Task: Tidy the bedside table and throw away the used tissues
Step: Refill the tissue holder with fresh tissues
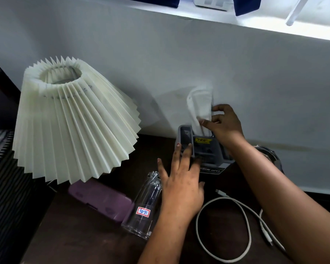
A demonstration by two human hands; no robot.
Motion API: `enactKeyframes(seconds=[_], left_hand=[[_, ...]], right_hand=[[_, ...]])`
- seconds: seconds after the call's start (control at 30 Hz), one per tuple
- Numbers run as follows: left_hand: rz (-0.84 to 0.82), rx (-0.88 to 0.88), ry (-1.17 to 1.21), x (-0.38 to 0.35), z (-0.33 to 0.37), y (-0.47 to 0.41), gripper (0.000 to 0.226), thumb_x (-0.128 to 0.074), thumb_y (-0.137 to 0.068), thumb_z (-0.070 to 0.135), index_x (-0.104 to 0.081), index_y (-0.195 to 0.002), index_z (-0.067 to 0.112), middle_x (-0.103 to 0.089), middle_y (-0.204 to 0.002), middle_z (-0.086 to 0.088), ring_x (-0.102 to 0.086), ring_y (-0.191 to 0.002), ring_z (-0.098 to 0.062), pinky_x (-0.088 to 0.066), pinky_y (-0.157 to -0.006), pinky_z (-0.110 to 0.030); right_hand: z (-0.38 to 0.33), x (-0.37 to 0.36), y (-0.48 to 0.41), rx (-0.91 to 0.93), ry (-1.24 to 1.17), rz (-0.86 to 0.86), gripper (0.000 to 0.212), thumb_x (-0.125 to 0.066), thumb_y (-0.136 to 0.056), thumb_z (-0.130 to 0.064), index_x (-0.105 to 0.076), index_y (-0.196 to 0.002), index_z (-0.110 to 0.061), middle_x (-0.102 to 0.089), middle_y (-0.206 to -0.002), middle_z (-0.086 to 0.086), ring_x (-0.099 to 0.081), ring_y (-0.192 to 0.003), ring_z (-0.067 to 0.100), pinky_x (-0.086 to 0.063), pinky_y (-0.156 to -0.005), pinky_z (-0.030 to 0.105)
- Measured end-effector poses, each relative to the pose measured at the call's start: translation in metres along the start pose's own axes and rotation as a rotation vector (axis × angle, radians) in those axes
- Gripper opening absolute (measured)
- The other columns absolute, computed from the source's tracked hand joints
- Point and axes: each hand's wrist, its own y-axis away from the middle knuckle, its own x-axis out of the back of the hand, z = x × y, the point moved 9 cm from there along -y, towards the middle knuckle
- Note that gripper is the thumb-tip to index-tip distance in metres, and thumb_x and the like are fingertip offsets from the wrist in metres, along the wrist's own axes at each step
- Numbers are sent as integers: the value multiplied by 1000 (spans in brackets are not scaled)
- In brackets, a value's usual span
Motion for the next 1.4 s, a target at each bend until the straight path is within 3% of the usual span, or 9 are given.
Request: enactKeyframes(seconds=[0.1,0.2,0.33,0.5,0.77,0.9,1.2,1.3,1.4], left_hand=[[8,4,-2,0,0,0,62,-52,-89,33,-23,-143,29,7,-156,8,37,-126,-6,22,-99,-53],[28,-2,12,2,0,0,62,-53,-88,33,-25,-143,28,4,-157,8,35,-127,-6,22,-99,-53],[74,-16,5,4,1,1,63,-58,-85,32,-31,-141,27,-5,-157,5,30,-131,-8,21,-97,-55],[70,-25,9,4,1,1,62,-56,-86,31,-30,-142,26,-1,-157,6,32,-130,-8,23,-97,-54],[119,-34,9,4,2,1,61,-62,-82,30,-38,-138,24,-12,-157,3,25,-133,-11,20,-96,-56],[136,-39,5,4,1,1,61,-63,-80,30,-41,-136,24,-15,-156,2,22,-134,-10,18,-97,-57],[130,-40,-4,5,2,1,61,-64,-79,29,-41,-135,23,-16,-156,2,19,-136,-11,18,-96,-58],[92,-42,13,3,2,0,61,-58,-85,30,-32,-141,25,-3,-157,5,31,-130,-7,23,-96,-55],[89,-39,6,3,2,-1,62,-56,-86,30,-30,-142,26,0,-157,6,33,-129,-7,23,-97,-55]], right_hand=[[-2,7,2,80,168,28,36,-71,-79,-15,-56,-112,-15,-60,-89,1,-59,-77,17,-37,-59,20],[8,17,8,60,336,71,15,-69,-79,-16,-56,-85,-14,-64,-89,8,-62,-90,28,-35,-61,24],[21,16,12,-39,354,74,18,-64,-78,-19,-51,-67,-13,-54,-66,1,-58,-85,31,-34,-58,30],[18,0,9,-133,398,-38,13,-61,-76,-21,-50,-70,-19,-55,-73,2,-56,-90,32,-43,-83,39],[24,6,2,-199,279,-9,18,-71,-67,-25,-55,-75,-23,-63,-92,6,-58,-100,33,-46,-91,42],[33,12,6,-284,367,73,46,-70,-69,-35,-54,-108,-16,-54,-119,16,-45,-120,34,-35,-97,39],[35,15,11,-312,407,127,69,-69,-71,-45,-45,-124,-9,-45,-129,17,-36,-128,36,-33,-105,44],[28,16,7,-209,260,115,80,-77,-67,-32,-37,-134,-15,-44,-136,12,-36,-129,36,-37,-104,48],[-6,32,17,115,306,252,74,-72,-67,-13,-36,-130,-26,-40,-134,4,-37,-125,28,-36,-102,44]])
